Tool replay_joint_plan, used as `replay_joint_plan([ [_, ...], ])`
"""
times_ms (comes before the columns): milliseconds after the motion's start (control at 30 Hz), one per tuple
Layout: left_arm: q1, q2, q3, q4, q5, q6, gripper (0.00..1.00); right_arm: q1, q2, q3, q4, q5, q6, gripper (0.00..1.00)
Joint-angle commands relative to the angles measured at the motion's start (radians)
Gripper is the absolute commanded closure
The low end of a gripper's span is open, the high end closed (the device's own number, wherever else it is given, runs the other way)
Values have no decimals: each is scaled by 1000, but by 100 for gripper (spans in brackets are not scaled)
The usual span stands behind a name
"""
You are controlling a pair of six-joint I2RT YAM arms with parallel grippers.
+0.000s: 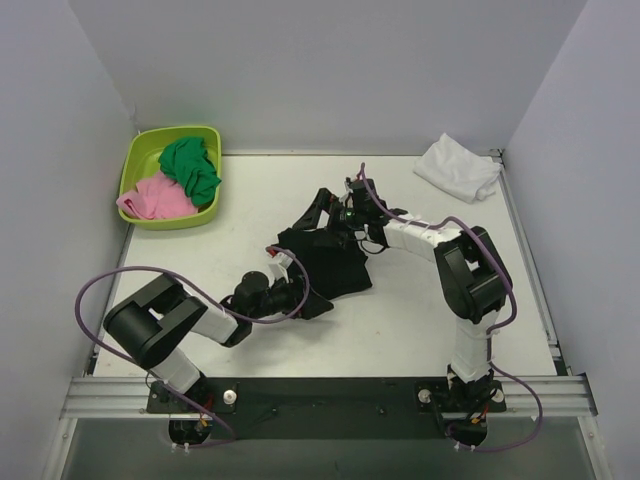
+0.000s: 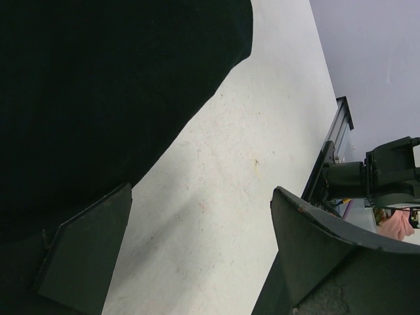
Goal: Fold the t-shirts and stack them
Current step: Smooth out wrinkles on the folded tshirt
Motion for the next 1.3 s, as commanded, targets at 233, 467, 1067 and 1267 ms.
replay_joint_plan([
  [233,-1,2,-22,203,80,-82,3,-7,-51,-55,61,-41,3,0],
  [467,-15,-150,11,22,86,-37,3,-7,-48,-53,72,-44,7,0],
  [1067,97,-107,77,-21,70,75,3,-24,-42,-53,83,-53,-2,0],
  [1267,117,-39,72,23,83,56,3,-29,-28,-45,81,-59,3,0],
])
